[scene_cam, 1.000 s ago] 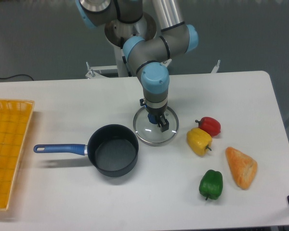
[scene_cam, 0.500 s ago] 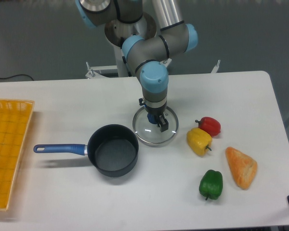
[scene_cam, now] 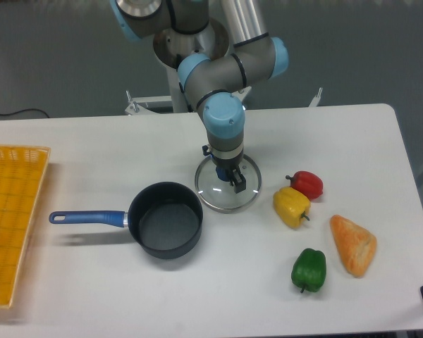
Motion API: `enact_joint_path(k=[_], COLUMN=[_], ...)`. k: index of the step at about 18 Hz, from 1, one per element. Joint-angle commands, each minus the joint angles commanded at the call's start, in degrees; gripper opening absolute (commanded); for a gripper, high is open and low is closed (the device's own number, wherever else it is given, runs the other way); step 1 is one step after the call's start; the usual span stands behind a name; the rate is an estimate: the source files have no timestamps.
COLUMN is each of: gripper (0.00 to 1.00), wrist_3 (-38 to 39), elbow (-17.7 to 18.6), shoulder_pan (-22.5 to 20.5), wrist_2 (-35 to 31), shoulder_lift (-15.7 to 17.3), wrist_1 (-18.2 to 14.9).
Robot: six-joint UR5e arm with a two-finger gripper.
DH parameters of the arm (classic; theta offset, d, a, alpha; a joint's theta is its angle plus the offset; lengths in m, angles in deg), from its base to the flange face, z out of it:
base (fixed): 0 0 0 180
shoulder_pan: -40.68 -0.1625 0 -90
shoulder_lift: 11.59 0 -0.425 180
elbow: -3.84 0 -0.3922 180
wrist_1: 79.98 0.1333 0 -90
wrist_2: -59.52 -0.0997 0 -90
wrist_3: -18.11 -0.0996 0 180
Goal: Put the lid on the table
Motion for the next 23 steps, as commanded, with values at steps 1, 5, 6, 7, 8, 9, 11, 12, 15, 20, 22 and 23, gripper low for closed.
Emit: enact_joint_path(k=[1, 5, 6, 7, 8, 9, 11, 12, 15, 20, 22, 23], gripper=[0.66, 0.67, 0.67, 0.68, 0.69, 0.71, 0.72, 0.75, 0.76, 0.80, 0.85, 0.87], wrist_3=[0.0, 0.0, 0.0, 0.0, 0.0, -0.1, 0.0, -0.1, -0.1, 0.0, -0.1, -0.1], elbow=[-0.1, -0.1, -0.2, -0.1, -0.1, -0.2, -0.2, -0.2, -0.2, -0.2, -0.3, -0.3], shoulder_pan=[0.0, 0.0, 0.0, 0.0, 0.0, 0.0, 0.0, 0.0, 0.0, 0.0, 0.0, 0.0], wrist_2=[0.0, 0.0, 0.0, 0.0, 0.0, 0.1, 0.1, 0.0, 0.1, 0.1, 0.0, 0.1], shoulder_lift=[-0.3, -0.3, -0.3, -0.3, -0.3, -0.3, -0.3, -0.3, -0.3, -0.3, -0.3, -0.3], wrist_1=[0.0, 0.0, 0.0, 0.0, 0.0, 0.0, 0.0, 0.0, 0.0, 0.0, 0.0, 0.0])
